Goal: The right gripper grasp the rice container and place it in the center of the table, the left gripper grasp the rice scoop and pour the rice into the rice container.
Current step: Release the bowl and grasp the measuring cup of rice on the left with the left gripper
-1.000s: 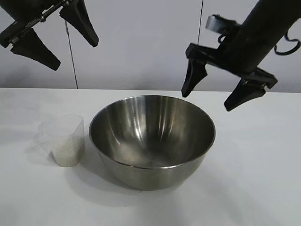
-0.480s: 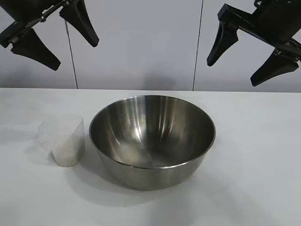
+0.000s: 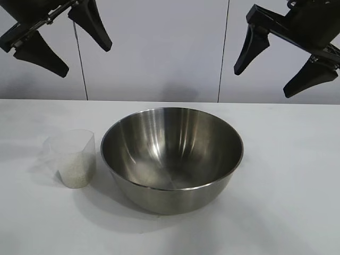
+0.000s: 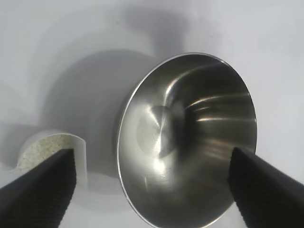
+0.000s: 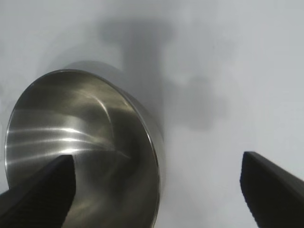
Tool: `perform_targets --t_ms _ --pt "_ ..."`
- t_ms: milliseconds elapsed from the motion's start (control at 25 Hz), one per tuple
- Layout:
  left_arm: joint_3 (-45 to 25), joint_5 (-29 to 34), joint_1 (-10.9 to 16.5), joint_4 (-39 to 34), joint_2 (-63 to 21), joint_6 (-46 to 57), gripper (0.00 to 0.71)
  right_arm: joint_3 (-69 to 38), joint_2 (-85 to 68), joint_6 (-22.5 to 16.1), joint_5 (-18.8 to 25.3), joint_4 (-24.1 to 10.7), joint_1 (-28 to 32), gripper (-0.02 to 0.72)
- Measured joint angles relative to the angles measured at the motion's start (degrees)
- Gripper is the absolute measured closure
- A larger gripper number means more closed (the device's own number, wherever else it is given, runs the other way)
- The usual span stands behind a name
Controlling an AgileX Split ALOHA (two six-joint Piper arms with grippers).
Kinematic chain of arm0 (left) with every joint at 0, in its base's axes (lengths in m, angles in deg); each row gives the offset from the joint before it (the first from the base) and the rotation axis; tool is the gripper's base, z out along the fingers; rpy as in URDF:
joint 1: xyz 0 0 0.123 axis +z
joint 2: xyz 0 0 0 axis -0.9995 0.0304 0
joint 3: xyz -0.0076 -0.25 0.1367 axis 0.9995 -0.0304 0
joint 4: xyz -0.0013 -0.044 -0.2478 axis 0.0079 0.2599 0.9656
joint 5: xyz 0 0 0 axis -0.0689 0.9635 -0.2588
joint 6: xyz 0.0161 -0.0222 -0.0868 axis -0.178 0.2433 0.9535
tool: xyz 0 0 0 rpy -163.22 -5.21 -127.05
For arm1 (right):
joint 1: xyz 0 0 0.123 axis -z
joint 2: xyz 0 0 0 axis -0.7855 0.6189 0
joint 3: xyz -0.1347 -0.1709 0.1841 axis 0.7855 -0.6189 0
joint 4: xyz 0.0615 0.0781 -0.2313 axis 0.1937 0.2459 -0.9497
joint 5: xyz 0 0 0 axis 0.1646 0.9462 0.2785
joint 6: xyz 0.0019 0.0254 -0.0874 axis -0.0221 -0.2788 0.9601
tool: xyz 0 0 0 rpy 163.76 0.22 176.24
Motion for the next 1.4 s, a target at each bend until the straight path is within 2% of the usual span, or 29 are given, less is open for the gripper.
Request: perform_targets --t_ms 120,280,440,600,680,960,1160,1280,1400 --pt "0.00 -5.61 -0.09 -0.77 -0.72 -1.88 0.080 0.00 0.00 0.00 0.77 0.00 0.00 0.052" --pt "-1.38 -18.56 -0.27 -6.11 -4.92 -5.96 0.080 0.00 0.00 0.00 1.29 0.00 0.00 0.052" --pt "-6.74 -31.39 -1.57 -13.44 -11.22 -10.88 0.080 0.00 0.00 0.00 1.36 0.00 0.00 0.052" --pt "-15.83 -45.12 -4.38 -22.82 -16.74 -14.75 0.080 0.00 0.00 0.01 1.36 -0.05 0.00 0.052" --pt "-21.77 -53.26 -5.31 -25.22 -18.86 -14.99 0.080 0.00 0.00 0.01 1.36 -0.05 0.00 0.052" --pt "-43.32 -85.61 -5.56 -23.19 -20.72 -13.57 0.086 0.00 0.00 0.06 1.36 -0.05 0.00 0.052" --pt "-52.48 -99.09 -5.56 -23.22 -20.62 -11.37 0.086 0.00 0.00 0.06 1.30 -0.05 0.00 0.052" --pt "-58.49 -110.74 -5.56 -25.26 -19.39 -10.51 0.090 0.00 0.00 0.06 1.25 -0.05 0.00 0.052" --pt "-63.93 -118.52 -5.56 -25.51 -16.56 -5.74 0.105 0.00 0.00 0.06 1.24 -0.05 0.00 0.052"
